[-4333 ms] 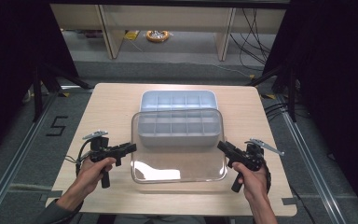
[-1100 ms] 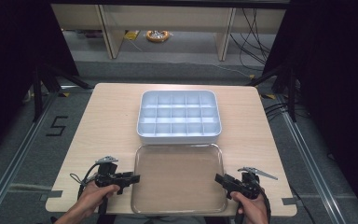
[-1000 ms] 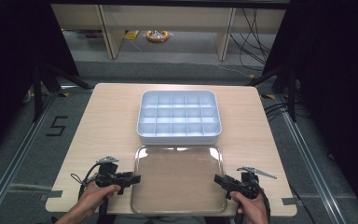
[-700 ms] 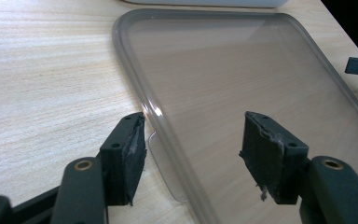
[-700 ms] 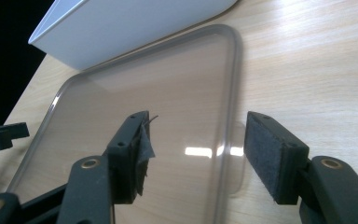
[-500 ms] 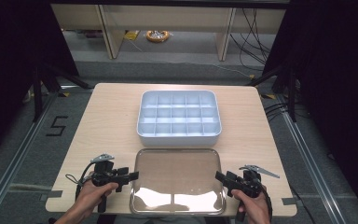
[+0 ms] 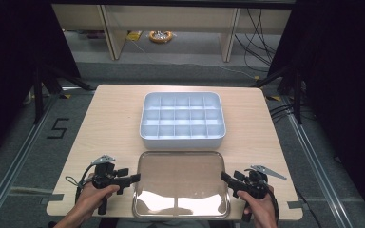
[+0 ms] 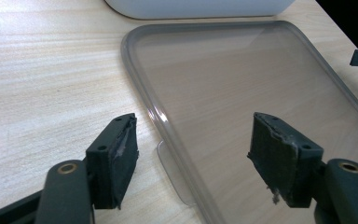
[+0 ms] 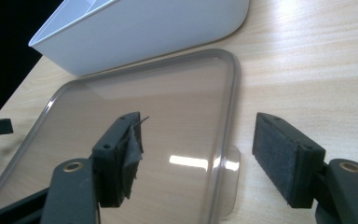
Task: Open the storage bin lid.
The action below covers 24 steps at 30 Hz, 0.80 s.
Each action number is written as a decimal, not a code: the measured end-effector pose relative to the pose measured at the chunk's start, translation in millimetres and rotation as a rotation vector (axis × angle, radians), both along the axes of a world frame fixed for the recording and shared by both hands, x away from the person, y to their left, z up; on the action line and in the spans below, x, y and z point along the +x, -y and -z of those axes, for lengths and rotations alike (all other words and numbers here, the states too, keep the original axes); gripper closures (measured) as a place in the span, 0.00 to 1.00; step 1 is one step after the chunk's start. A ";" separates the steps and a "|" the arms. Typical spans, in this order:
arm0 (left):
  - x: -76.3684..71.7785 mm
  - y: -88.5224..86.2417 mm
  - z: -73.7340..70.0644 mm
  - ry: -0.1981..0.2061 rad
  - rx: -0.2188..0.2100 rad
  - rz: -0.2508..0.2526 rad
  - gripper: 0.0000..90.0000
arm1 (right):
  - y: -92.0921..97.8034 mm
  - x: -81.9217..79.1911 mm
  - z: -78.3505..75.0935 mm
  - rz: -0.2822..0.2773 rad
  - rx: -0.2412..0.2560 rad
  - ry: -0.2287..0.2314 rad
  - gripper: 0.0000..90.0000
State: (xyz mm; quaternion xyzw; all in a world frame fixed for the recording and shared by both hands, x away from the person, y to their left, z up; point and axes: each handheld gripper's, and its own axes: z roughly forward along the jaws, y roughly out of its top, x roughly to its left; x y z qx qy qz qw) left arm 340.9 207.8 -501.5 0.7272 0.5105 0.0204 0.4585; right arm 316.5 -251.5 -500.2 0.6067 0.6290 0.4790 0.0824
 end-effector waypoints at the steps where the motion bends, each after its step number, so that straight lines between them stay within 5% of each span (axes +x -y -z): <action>1: -0.1 -0.3 -0.5 0.008 -0.002 0.002 0.33 | 1.8 0.0 -1.2 -0.007 -0.020 0.017 0.36; 3: -0.2 0.5 -0.7 0.017 -0.007 -0.004 0.32 | 2.5 1.2 -0.9 -0.014 -0.023 0.042 0.36; 4: 0.0 0.2 -0.8 0.027 -0.009 0.006 0.31 | -0.6 -1.4 -4.1 0.010 0.005 0.004 0.36; 10: 0.0 1.0 -0.4 0.043 -0.043 0.036 0.27 | 4.2 1.7 -4.5 -0.018 -0.059 0.119 0.35; 12: -0.9 -0.1 -0.6 0.028 -0.060 0.035 0.26 | 0.4 -1.7 -7.8 0.004 -0.031 0.083 0.35; 13: -1.9 0.5 -0.9 0.022 -0.075 0.034 0.25 | 1.6 -1.1 -7.4 -0.005 -0.055 0.110 0.35; 14: -1.9 0.5 -0.9 0.022 -0.075 0.034 0.25 | -0.5 -2.2 -8.8 -0.012 -0.028 0.098 0.35; 15: -4.8 2.4 -2.0 0.037 -0.081 0.034 0.24 | 0.4 -4.1 -10.6 -0.011 -0.065 0.097 0.35; 16: -4.8 2.4 -2.0 0.037 -0.081 0.034 0.24 | 0.3 -2.2 -8.0 -0.029 -0.076 0.139 0.34; 24: -15.1 1.7 -3.9 0.049 -0.086 0.070 0.23 | -9.6 -10.3 -13.0 -0.070 -0.089 0.125 0.31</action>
